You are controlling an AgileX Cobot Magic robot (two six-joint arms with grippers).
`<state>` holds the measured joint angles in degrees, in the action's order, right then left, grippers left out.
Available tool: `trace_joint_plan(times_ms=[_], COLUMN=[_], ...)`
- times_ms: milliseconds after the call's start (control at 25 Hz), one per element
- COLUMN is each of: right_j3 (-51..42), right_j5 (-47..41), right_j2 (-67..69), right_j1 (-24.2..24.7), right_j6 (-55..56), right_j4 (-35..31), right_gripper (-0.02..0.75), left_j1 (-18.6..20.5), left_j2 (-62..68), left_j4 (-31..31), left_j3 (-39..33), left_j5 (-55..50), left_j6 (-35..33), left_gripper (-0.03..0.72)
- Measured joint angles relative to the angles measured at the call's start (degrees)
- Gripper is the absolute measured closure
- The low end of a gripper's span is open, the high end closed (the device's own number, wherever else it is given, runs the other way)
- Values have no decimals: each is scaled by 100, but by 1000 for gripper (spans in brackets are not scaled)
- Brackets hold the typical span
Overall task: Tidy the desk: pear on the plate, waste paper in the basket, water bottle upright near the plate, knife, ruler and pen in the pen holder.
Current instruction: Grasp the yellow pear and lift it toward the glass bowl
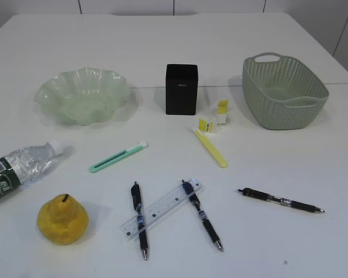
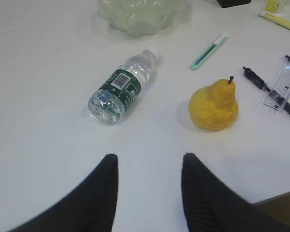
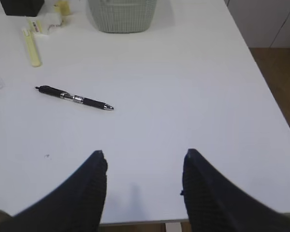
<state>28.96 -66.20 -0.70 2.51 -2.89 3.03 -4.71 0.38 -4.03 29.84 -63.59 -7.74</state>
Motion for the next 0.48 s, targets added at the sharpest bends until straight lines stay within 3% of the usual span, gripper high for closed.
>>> trace_joint_plan(times_ms=[240, 480], right_j3=[10, 10], right_j5=[57, 178], right_j2=[806, 1279], right_j1=[0, 0], right_j6=[289, 370], right_j4=[0, 0], right_gripper=[350, 349], left_j1=[0, 0], left_j2=[81, 516], left_j4=[0, -10], left_j3=[0, 0], left_j5=[0, 0], left_j6=[24, 45], left_gripper=[377, 273])
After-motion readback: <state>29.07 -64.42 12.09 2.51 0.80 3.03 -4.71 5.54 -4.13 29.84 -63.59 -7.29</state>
